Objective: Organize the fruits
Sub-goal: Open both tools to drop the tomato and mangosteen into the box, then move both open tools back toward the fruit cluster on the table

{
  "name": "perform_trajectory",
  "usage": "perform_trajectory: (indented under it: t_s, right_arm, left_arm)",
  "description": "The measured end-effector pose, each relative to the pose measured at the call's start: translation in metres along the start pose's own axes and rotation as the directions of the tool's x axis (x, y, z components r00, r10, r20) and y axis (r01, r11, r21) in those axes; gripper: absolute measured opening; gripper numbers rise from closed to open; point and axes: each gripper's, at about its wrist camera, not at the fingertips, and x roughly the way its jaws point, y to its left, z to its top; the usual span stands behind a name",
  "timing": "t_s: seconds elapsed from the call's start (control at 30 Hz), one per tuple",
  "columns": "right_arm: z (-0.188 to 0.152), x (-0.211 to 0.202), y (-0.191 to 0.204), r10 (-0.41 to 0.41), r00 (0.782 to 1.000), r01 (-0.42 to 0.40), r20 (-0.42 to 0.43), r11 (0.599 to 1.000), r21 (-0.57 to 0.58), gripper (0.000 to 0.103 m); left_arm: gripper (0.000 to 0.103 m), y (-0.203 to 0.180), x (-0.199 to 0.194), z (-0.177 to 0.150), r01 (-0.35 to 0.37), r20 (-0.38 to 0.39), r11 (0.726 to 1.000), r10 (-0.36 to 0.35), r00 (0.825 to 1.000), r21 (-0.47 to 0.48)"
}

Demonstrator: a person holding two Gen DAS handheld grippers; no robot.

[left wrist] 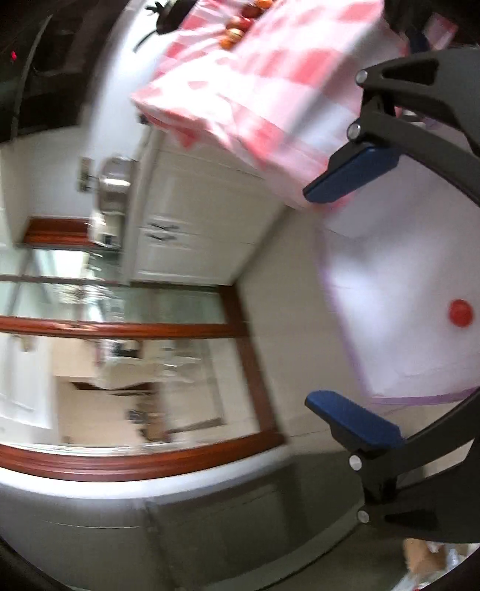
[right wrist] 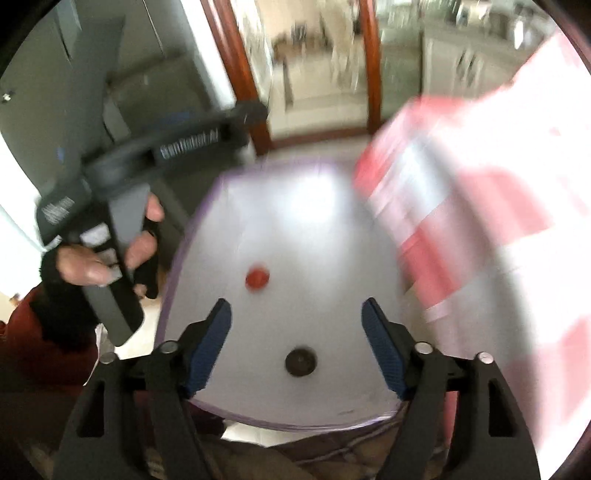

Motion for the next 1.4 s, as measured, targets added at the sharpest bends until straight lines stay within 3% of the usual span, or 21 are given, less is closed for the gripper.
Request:
perform_trajectory:
  t_s: [0.1, 0.2, 0.3, 0.4, 0.5, 0.57, 0.6, 0.63, 0.7, 0.8, 0.87, 0.93, 1.0, 1.07, 1.1, 1.27, 1.3, 1.37, 1.4]
  right_arm:
    - [-0.002, -0.062, -0.020, -0.108, 0.975, 0.109, 0.195, 0.994, 0.004, 0.085]
    - [-0.012, -0.117, -0.060, -0.232, 0.908, 0.205, 0.348, 0.972, 0.114, 0.087]
    - [-0.032, -0.156, -0.107, -0.392, 0.840, 0.317, 0.374, 0.916, 0.248, 0.087]
    - [-0.055, -0.190, -0.156, -0.545, 0.763, 0.402, 0.347, 0.820, 0.407, 0.087]
    - [-0.078, -0.216, -0.211, -0.659, 0.687, 0.417, 0.305, 0.702, 0.578, 0.087]
    - [-0.102, -0.237, -0.256, -0.736, 0.641, 0.442, 0.219, 0.586, 0.679, 0.087]
    - [-0.109, -0.240, -0.277, -0.760, 0.625, 0.455, 0.177, 0.540, 0.708, 0.087]
    - [-0.122, -0.248, -0.301, -0.793, 0.599, 0.475, 0.113, 0.465, 0.747, 0.087]
    - [-0.146, -0.266, -0.334, -0.818, 0.574, 0.473, 0.039, 0.370, 0.799, 0.087]
    - [-0.179, -0.280, -0.381, -0.821, 0.571, 0.406, -0.005, 0.277, 0.871, 0.087]
    - [-0.192, -0.287, -0.402, -0.818, 0.575, 0.379, -0.015, 0.251, 0.891, 0.087]
    - [-0.194, -0.286, -0.417, -0.816, 0.577, 0.386, -0.027, 0.243, 0.890, 0.087]
    - [-0.191, -0.278, -0.429, -0.806, 0.591, 0.392, -0.032, 0.253, 0.885, 0.087]
    - [-0.186, -0.273, -0.435, -0.780, 0.624, 0.399, -0.045, 0.269, 0.877, 0.082]
    - [-0.181, -0.268, -0.442, -0.765, 0.643, 0.404, -0.048, 0.285, 0.869, 0.081]
    - [-0.154, -0.260, -0.458, -0.754, 0.657, 0.434, -0.019, 0.357, 0.827, 0.076]
    - [-0.151, -0.258, -0.465, -0.747, 0.665, 0.435, -0.020, 0.365, 0.823, 0.075]
    - [-0.141, -0.247, -0.484, -0.719, 0.693, 0.446, -0.056, 0.367, 0.816, 0.070]
    - [-0.136, -0.242, -0.492, -0.707, 0.703, 0.460, -0.079, 0.368, 0.808, 0.068]
  left_arm:
    - [0.101, -0.027, -0.006, 0.025, 0.076, -0.004, 0.997, -0.076, 0.997, 0.013]
    - [0.101, -0.064, -0.005, 0.047, 0.178, -0.014, 0.984, -0.178, 0.984, -0.004]
    - [0.101, -0.121, -0.013, 0.070, 0.288, -0.009, 0.958, -0.288, 0.958, 0.006]
    - [0.101, -0.210, -0.009, 0.084, 0.425, -0.026, 0.905, -0.425, 0.905, 0.016]
    - [0.101, -0.292, 0.007, 0.089, 0.502, -0.085, 0.863, -0.497, 0.863, 0.056]
    - [0.101, -0.364, 0.029, 0.086, 0.540, -0.178, 0.835, -0.519, 0.836, 0.102]
    - [0.101, -0.385, 0.035, 0.084, 0.544, -0.201, 0.831, -0.517, 0.832, 0.114]
    - [0.101, -0.416, 0.046, 0.080, 0.540, -0.227, 0.832, -0.506, 0.832, 0.127]
    - [0.101, -0.466, 0.059, 0.072, 0.538, -0.244, 0.831, -0.498, 0.832, 0.139]
    - [0.101, -0.528, 0.074, 0.059, 0.555, -0.290, 0.817, -0.500, 0.816, 0.154]
    - [0.101, -0.554, 0.082, 0.055, 0.570, -0.305, 0.809, -0.511, 0.803, 0.144]
    - [0.101, -0.578, 0.090, 0.053, 0.566, -0.321, 0.811, -0.502, 0.803, 0.149]
    - [0.101, -0.594, 0.098, 0.056, 0.566, -0.320, 0.814, -0.506, 0.801, 0.132]
    - [0.101, -0.611, 0.109, 0.061, 0.576, -0.313, 0.812, -0.526, 0.791, 0.094]
    - [0.101, -0.615, 0.115, 0.063, 0.592, -0.307, 0.803, -0.547, 0.779, 0.070]
    - [0.101, -0.596, 0.147, 0.071, 0.649, -0.273, 0.754, -0.648, 0.711, -0.100]
    - [0.101, -0.589, 0.150, 0.071, 0.649, -0.255, 0.750, -0.658, 0.709, -0.128]
    - [0.101, -0.575, 0.159, 0.072, 0.617, -0.238, 0.766, -0.643, 0.728, -0.183]
    - [0.101, -0.572, 0.163, 0.072, 0.612, -0.239, 0.763, -0.646, 0.725, -0.209]
